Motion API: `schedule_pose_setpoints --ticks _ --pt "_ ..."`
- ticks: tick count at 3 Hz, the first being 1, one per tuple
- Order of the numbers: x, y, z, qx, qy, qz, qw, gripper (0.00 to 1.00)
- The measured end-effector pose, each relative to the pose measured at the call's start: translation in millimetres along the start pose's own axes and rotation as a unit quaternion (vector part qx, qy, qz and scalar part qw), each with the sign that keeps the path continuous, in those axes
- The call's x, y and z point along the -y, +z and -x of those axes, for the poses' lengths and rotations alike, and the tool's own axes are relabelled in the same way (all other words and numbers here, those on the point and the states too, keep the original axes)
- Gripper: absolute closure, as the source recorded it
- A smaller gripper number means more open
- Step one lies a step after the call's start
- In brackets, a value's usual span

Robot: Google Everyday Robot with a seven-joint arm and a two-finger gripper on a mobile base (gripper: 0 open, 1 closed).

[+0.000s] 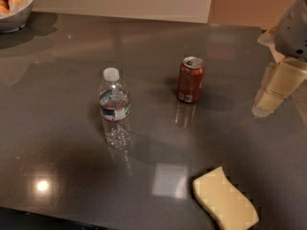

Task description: Pick coke can

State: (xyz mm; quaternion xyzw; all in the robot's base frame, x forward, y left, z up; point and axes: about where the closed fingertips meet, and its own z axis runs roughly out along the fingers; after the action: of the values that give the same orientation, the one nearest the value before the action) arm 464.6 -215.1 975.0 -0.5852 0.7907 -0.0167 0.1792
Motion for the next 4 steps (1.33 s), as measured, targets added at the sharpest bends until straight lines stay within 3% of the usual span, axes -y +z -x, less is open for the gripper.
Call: schedule_pose_setpoints --ticks 1,2,3,4 --pt "36 15 12 0.035 0.031 -0.006 0.9989 0.0" --pt "68 26 28 0.078 0.061 -0.006 0.9951 0.0" --pt "89 44 47 0.1 0.065 0.001 0.9928 0.0" --pt "95 66 63 0.116 0.062 0.012 0.9913 0.0"
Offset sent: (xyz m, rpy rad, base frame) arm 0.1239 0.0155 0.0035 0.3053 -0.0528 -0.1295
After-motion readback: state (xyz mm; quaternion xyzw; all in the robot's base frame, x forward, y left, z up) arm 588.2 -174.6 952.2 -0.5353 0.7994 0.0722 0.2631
